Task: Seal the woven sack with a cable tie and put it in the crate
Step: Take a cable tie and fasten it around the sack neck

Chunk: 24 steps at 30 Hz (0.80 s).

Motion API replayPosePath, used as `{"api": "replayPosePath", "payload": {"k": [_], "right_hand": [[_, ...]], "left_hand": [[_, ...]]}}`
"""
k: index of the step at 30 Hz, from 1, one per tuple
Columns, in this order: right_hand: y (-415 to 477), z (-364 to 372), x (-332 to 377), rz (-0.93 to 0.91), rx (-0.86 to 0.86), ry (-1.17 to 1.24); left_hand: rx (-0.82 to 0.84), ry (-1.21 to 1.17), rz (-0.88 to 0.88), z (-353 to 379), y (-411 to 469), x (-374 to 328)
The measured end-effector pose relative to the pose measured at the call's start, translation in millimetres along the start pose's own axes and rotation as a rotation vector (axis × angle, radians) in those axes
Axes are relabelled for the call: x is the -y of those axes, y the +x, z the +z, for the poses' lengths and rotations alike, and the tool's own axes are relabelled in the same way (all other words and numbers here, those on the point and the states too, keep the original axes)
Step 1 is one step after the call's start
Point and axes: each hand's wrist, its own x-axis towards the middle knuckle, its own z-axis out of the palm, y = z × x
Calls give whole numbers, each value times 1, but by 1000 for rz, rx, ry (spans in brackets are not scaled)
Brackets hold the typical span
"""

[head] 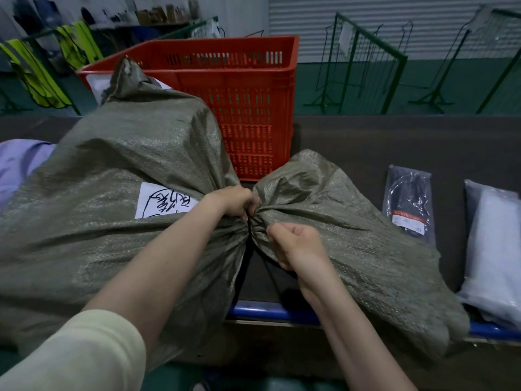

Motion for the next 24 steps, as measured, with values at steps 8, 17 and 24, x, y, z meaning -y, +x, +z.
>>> {"api": "replayPosePath", "payload": {"k": [8, 17, 24], "right_hand": [[9, -9, 2, -11, 38, 56], [16, -35, -3, 61, -129, 180], [11, -63, -10, 38, -203, 24]], "left_hand": [[78, 53, -57, -6, -2, -13], [111, 78, 95, -28, 1, -88], [865, 289, 36, 54, 16, -121]]}}
